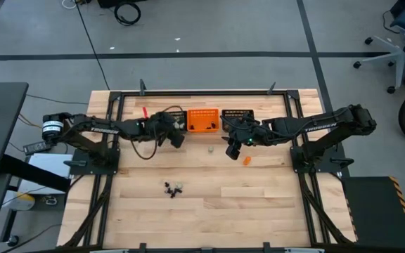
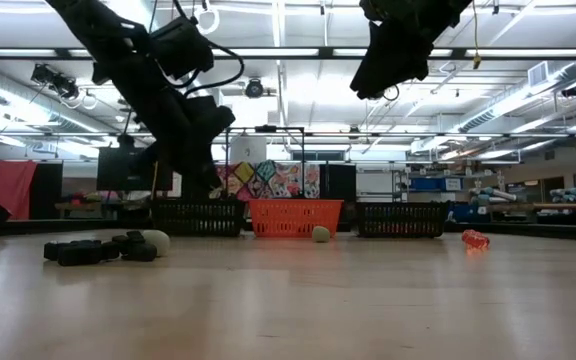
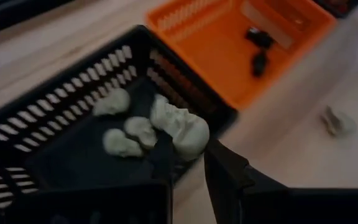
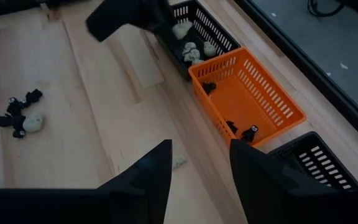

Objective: Sort Halloween decoration
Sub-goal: Put the white skull toy into the left black bin

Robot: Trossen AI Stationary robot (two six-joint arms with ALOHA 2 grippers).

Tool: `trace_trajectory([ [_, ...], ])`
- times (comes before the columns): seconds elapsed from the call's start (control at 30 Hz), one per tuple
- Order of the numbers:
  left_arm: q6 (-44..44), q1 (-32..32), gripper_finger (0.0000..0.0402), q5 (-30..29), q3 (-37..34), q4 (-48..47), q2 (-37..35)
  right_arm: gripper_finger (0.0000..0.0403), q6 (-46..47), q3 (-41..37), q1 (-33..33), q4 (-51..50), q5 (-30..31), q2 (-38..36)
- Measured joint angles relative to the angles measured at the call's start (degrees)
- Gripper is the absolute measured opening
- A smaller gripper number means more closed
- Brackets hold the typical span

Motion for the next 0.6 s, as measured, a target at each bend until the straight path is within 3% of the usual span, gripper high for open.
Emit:
trace_trajectory([
  [0.3,0.44,7.09,0.0052,0.46,0.00,-0.50,0.79,0.0165,-0.09,0.00,-0.33,0.04,0.02,0.00],
  [0.6,1.38,12.02,0.0052,6.78,0.00,-0.55,4.36,0.0165,0.22,0.00,-0.42,0.02,0.05,0.00],
])
